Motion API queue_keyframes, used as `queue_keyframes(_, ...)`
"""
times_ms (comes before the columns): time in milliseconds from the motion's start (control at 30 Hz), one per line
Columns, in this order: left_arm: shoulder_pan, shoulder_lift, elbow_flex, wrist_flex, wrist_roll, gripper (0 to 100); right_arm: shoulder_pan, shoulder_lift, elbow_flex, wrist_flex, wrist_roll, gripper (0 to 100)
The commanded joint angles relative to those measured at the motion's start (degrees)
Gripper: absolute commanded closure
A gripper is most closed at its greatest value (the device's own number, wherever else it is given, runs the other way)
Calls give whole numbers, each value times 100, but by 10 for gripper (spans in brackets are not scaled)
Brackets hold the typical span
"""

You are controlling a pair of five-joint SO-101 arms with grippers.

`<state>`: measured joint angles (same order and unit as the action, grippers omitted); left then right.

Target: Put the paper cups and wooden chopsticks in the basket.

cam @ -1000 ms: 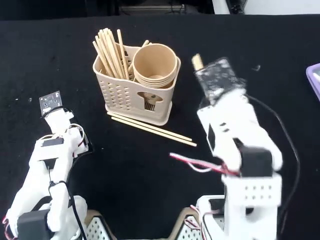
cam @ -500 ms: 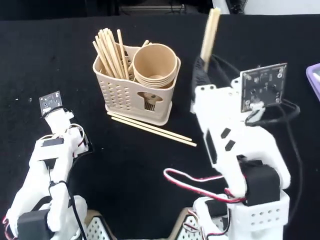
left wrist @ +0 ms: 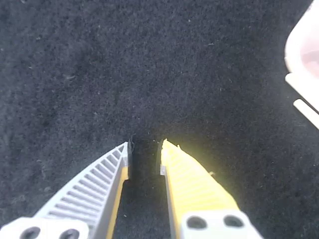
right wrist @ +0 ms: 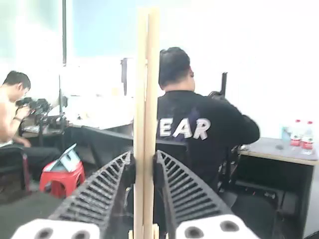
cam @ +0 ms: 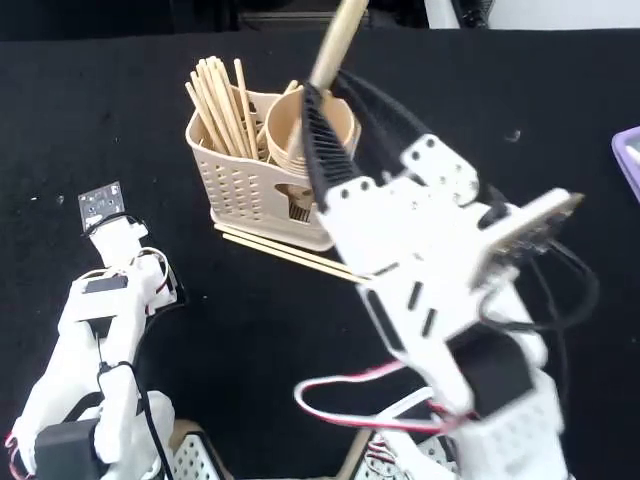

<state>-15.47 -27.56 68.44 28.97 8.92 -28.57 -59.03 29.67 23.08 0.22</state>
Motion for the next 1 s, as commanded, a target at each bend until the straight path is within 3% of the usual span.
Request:
queue_keyframes(0,57,9,-303,-70,-53,884,-97,875,330,-1169,0,987)
queue_keyframes(233,48,9,-303,-70,-62,884,-97,2105,-40,-2119,0,988)
queue_keyframes(533,48,9,-303,-70,-62,884,-97,3486,-796,-2119,0,988)
queue_keyframes(800,48,9,-303,-62,-62,884,-105,4031,-611,-2084,0,986)
queue_keyframes(967,48,9,-303,-62,-62,884,-123,4048,-743,-1204,-35,951)
